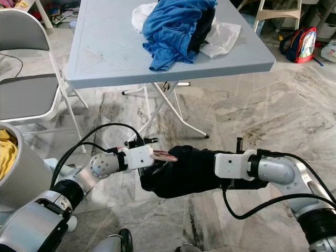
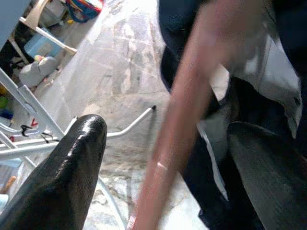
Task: Hang hanger
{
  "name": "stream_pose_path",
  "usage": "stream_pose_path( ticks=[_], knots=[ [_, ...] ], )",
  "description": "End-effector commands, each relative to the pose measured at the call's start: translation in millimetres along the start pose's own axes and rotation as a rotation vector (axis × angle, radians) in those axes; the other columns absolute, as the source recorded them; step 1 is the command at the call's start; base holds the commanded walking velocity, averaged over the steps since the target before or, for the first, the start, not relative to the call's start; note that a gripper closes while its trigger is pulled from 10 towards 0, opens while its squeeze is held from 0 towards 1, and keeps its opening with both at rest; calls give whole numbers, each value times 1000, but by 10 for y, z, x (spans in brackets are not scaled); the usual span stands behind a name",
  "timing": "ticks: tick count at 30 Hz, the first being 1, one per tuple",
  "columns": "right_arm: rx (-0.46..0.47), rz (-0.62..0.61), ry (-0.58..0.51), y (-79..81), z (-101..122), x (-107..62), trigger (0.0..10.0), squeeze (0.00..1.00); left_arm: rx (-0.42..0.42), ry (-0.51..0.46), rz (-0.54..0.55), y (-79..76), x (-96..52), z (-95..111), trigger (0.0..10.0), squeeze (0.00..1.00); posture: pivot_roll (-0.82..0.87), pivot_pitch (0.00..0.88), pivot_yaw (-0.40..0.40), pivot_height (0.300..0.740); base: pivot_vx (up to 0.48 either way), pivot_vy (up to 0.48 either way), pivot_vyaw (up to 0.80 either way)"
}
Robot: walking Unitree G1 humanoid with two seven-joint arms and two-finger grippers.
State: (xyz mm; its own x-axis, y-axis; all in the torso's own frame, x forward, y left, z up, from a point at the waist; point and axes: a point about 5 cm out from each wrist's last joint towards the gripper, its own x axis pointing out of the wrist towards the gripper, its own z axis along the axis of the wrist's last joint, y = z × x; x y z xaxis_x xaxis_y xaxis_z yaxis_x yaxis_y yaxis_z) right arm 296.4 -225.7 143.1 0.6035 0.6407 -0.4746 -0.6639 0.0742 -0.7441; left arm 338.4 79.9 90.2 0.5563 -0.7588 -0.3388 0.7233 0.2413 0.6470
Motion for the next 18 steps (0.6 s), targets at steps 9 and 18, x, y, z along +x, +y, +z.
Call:
stream_pose_path(
  ticks=[9,18],
  knots=[
    [-28,-39,24,-116,-45,-82,10000,0,-16,46,-129,-88,-74,-115,10000,0,-94,211,-19,740,0,0,0],
    [-21,-8,26,-59,-64,-89,10000,0,0,52,-121,-31,-77,-107,0,0,-97,211,-18,740,0,0,0]
  ],
)
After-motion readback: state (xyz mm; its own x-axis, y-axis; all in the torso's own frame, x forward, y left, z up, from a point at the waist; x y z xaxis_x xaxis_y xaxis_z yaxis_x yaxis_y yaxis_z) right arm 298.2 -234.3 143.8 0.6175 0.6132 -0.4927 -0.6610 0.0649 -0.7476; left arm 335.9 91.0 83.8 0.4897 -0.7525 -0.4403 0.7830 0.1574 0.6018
